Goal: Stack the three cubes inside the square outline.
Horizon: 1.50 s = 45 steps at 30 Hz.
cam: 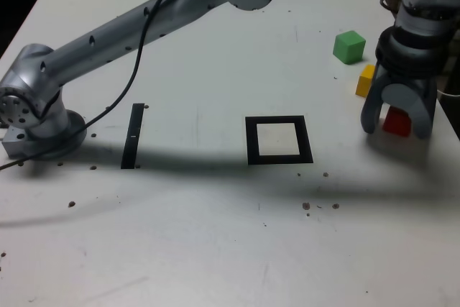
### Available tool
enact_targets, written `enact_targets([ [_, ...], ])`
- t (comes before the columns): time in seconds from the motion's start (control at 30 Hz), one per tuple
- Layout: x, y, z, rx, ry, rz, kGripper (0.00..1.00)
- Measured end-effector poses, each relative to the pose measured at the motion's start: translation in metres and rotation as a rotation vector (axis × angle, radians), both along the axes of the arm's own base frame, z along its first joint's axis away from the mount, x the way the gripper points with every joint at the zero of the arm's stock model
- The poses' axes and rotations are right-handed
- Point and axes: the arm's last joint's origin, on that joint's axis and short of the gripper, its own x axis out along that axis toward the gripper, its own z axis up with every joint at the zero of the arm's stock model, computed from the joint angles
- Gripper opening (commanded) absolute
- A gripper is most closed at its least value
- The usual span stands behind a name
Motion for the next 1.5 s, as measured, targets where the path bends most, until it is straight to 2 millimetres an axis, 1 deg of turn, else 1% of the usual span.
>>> enact_targets([
  [0.1,0.000,-0.001,0.000,-0.006,-0.002,-0.002,0.50],
  [0.3,0.001,-0.002,0.001,0.009,-0.009,-0.001,0.31],
  [0.37,0.001,-0.002,0.001,0.014,-0.013,0.002,0.27],
  [0.47,0.002,-0.002,0.003,0.020,-0.024,0.003,0.24],
  [0.63,0.001,-0.005,0.006,0.021,-0.028,-0.012,0.24],
  [0.67,0.000,-0.007,0.007,0.021,-0.029,-0.016,0.24],
  [0.73,-0.004,-0.010,0.017,0.020,-0.035,-0.023,0.24],
  [0.87,-0.020,-0.011,0.044,0.015,-0.042,-0.027,0.24],
  [0.97,-0.038,-0.011,0.058,0.017,-0.012,-0.010,0.24],
  [1.27,-0.094,-0.007,0.087,0.028,0.069,0.052,0.24],
  [1.5,-0.131,-0.004,0.102,0.007,-0.007,0.097,0.24],
])
